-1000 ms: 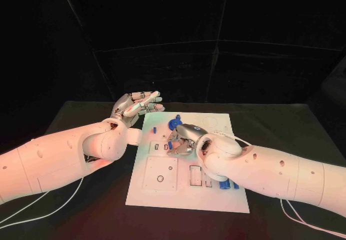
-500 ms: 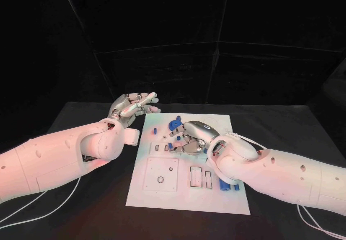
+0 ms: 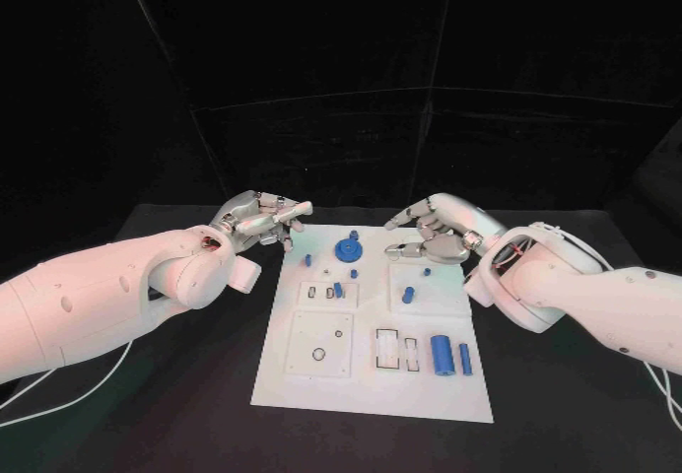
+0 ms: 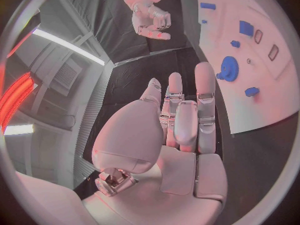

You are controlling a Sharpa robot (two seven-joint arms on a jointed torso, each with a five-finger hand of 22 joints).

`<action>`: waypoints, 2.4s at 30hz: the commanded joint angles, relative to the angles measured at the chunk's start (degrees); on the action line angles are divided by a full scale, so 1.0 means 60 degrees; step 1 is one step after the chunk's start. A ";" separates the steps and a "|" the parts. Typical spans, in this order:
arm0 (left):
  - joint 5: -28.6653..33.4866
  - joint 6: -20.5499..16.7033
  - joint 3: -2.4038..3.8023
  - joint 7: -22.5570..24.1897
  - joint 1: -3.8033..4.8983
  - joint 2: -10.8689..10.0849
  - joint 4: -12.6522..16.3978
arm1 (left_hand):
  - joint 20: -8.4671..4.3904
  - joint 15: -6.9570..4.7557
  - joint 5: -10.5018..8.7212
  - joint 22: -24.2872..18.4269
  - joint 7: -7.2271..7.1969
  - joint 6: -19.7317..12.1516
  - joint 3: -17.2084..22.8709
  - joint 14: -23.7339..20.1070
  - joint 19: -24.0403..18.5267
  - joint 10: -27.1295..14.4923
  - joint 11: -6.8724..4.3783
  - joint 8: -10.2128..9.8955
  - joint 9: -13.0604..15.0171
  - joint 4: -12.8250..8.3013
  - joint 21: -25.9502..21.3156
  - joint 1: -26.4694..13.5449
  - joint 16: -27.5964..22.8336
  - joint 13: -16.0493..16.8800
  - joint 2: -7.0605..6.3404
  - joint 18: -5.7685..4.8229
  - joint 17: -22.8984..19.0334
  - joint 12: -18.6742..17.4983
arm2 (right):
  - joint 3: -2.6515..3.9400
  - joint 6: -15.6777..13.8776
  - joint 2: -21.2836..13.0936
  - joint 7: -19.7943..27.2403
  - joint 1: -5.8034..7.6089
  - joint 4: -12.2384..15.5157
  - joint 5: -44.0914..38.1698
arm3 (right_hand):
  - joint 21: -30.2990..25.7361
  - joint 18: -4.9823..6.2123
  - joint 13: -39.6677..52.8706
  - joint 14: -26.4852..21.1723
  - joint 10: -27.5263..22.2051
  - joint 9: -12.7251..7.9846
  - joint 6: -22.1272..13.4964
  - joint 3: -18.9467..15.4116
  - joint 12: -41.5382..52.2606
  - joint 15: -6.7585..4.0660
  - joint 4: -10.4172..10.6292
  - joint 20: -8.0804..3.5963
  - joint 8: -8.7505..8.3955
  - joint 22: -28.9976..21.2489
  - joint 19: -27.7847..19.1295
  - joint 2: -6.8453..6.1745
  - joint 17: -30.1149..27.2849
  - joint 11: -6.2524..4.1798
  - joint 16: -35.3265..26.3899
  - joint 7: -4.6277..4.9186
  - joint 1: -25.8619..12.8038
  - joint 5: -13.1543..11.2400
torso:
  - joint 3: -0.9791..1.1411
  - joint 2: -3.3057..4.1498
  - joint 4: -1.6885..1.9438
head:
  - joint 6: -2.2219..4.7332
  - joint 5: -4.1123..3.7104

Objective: Assemble the parts on the task board

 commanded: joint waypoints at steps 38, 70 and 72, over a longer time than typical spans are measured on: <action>-0.6207 0.3477 -0.1552 -0.6903 0.1591 0.2800 -0.1604 | -0.0233 -0.0279 -0.0145 0.7617 -0.0453 -0.1062 -0.1603 0.1004 0.1645 -0.0694 -0.0356 0.3091 0.2806 0.1297 0.5643 -0.1873 0.3158 0.7810 0.0263 -0.1098 0.3383 0.7872 | -0.0002 0.0098 -0.0075 -0.0136 0.0237 -0.0917 0.2015 | -0.0495 0.0197 0.0519 0.0731 -0.0407 -0.0058 -0.0072 -0.0692 -0.0513 -0.0127 0.0236 -0.0065 0.0100 -0.0969 -0.0497 0.0109 0.1429 -0.0091 -0.0345 -0.0029 -0.0027 0.0456 | 0.0112 -0.0410 0.0049 | -0.0354 0.0055; -0.6299 0.4306 -0.1611 -0.7061 0.1595 0.3567 -0.2217 | -0.0241 -0.0289 -0.0137 0.7861 -0.0474 -0.1258 -0.1552 0.1004 0.1710 -0.0666 -0.0372 0.3423 0.3219 0.1231 0.5776 -0.1593 0.3158 0.7953 0.0498 -0.1138 0.3383 0.8009 | -0.0002 0.0187 0.0093 -0.0123 0.0239 -0.1041 0.2015 | -0.0574 0.0222 0.0474 0.0709 -0.0441 -0.0059 -0.0095 -0.0791 -0.0555 -0.0130 0.0284 -0.0068 0.0121 -0.1109 -0.0557 0.0148 0.1337 -0.0091 -0.0401 -0.0029 -0.0008 0.0560 | 0.0091 -0.0410 0.0044 | -0.0497 0.0032; -0.6299 0.4305 -0.1611 -0.7063 0.1595 0.3608 -0.2262 | -0.0241 -0.0289 -0.0137 0.7886 -0.0476 -0.1263 -0.1549 0.1004 0.1718 -0.0662 -0.0374 0.3443 0.3242 0.1224 0.5790 -0.1572 0.3158 0.7961 0.0499 -0.1142 0.3383 0.8018 | -0.0002 0.0188 0.0097 -0.0125 0.0239 -0.1047 0.2015 | -0.0574 0.0222 0.0474 0.0709 -0.0441 -0.0059 -0.0095 -0.0791 -0.0555 -0.0130 0.0284 -0.0068 0.0121 -0.1109 -0.0557 0.0148 0.1337 -0.0091 -0.0401 -0.0029 -0.0008 0.0560 | 0.0091 -0.0409 0.0045 | -0.0501 0.0016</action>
